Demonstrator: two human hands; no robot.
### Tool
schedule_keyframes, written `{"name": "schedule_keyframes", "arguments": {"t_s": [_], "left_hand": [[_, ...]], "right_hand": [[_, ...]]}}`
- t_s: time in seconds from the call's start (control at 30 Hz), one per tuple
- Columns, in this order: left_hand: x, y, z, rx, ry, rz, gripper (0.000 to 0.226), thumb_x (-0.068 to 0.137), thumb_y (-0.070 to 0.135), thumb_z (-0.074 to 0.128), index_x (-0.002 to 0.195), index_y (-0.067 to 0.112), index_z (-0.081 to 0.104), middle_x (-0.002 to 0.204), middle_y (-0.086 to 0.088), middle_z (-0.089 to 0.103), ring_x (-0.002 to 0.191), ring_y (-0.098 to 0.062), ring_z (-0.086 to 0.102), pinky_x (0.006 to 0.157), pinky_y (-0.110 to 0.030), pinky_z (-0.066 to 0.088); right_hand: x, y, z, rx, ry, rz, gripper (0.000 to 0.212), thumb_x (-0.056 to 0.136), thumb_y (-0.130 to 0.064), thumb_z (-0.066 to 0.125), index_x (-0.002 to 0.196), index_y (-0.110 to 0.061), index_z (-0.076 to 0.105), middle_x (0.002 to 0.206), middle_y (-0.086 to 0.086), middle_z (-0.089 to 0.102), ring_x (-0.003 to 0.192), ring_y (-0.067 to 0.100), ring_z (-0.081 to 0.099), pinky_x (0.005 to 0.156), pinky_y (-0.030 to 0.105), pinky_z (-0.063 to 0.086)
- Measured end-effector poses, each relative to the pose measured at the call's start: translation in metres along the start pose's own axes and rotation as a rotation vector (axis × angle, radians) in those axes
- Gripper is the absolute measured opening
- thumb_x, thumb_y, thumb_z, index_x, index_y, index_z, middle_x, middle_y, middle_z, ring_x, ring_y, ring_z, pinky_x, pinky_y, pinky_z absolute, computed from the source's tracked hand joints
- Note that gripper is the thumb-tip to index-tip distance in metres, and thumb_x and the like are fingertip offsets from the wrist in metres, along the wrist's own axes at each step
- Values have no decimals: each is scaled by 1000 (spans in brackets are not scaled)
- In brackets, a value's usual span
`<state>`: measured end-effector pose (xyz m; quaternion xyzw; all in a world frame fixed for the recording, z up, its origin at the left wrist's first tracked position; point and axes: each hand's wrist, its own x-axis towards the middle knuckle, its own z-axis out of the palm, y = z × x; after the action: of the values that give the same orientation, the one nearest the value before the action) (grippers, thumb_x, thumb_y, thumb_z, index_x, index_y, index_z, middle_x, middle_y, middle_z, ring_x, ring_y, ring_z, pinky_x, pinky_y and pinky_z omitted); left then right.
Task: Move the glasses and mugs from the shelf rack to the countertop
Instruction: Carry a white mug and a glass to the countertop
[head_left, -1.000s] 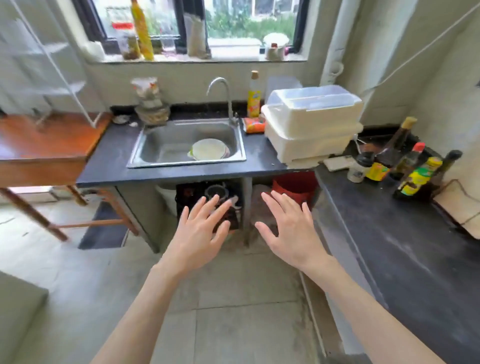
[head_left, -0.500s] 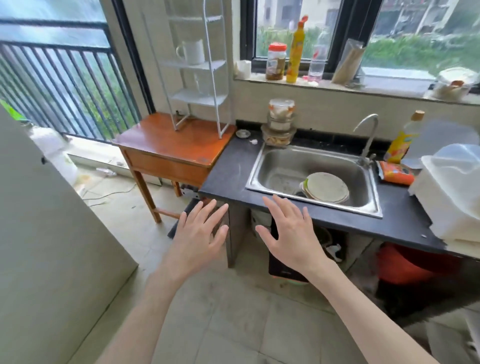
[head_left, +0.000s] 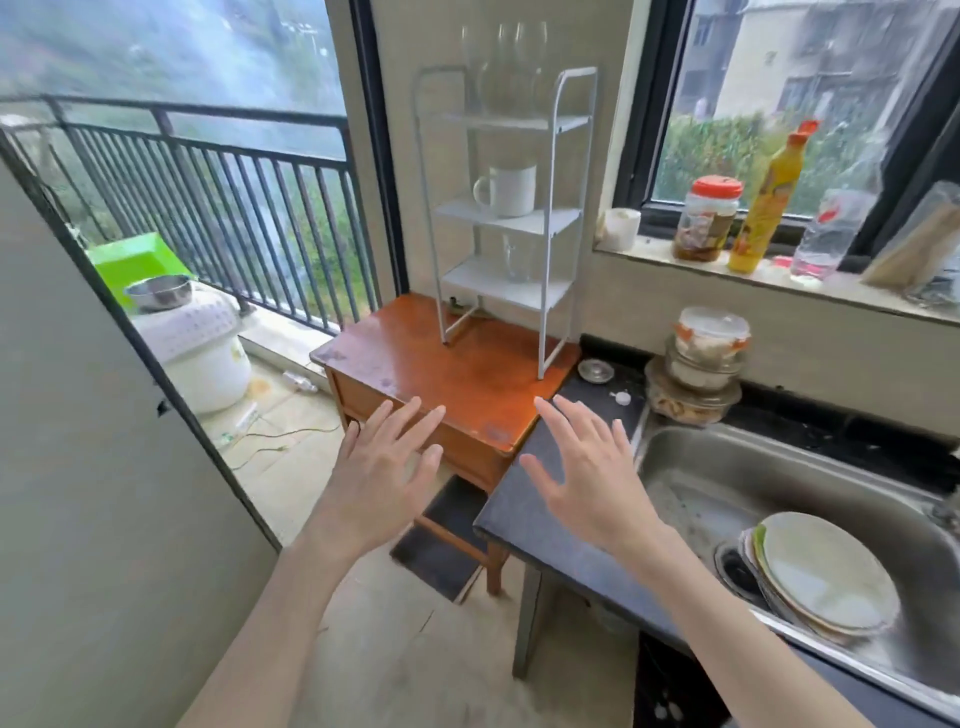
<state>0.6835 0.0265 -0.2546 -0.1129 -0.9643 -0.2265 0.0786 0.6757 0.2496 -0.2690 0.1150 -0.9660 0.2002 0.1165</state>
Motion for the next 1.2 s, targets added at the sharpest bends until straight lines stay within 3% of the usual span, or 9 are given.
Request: {"name": "schedule_keyframes", "arguments": {"t_s": [0.27,0.37,0.47,0.6,0.8,0.87,0.97,1.1,1.2], "left_hand": [[94,-84,28,-22,-89,-66,47,95,43,26,141,42,23,155,9,21,144,-13,5,115,-40,1],[150,-124,29,-31,-92,-32,45,94,43,27,139,39,30,152,6,28,143,-14,12,117,-46,10],[214,-160,22,-38,-86,36,44,94,41,31,138,38,35,150,3,33,141,-16,20,116,-42,15],[290,-189,6,-58,-106,96,44,94,43,30,138,42,33,152,7,29,143,-14,13,116,-42,12],[382,-189,1,-67,-152,247,47,95,43,30,142,37,28,153,8,26,142,-11,13,114,-31,8],[405,-184,6,-58,-137,300,48,95,44,31,142,37,28,151,12,28,139,-4,16,109,-20,7],[440,-173,15,-218,-155,308,47,95,40,35,141,33,31,146,16,34,128,9,22,97,-1,10],[490,-155,20,-549,-190,206,47,97,34,35,143,28,29,147,14,33,135,2,25,107,-17,19],[519,-132,20,-704,-187,208,46,97,28,37,142,27,28,147,14,33,133,2,29,103,-8,24]], "right_hand": [[114,7,54,8,-69,35,60,91,-48,40,145,-29,18,154,0,23,143,20,13,115,49,4],[163,8,74,8,-48,70,60,91,-47,40,144,-29,19,154,1,24,143,21,15,116,47,8],[211,8,91,31,-21,143,61,91,-45,42,145,-26,20,154,3,24,142,23,16,117,42,15],[273,3,104,65,2,220,61,92,-42,43,146,-23,20,154,4,24,142,23,16,115,37,18],[352,16,114,62,68,283,60,93,-39,42,144,-14,23,152,5,28,140,22,21,113,33,19],[373,30,121,97,72,332,58,94,-36,42,144,-13,23,152,5,29,140,21,22,111,31,21],[400,55,133,192,75,400,56,95,-32,42,144,-12,24,151,6,30,139,21,25,109,30,25],[429,83,151,328,52,452,57,95,-29,43,145,-15,20,152,4,28,139,18,27,108,26,23],[450,98,158,478,38,522,59,95,-27,42,147,-21,13,154,1,23,140,18,24,109,28,20]]}}
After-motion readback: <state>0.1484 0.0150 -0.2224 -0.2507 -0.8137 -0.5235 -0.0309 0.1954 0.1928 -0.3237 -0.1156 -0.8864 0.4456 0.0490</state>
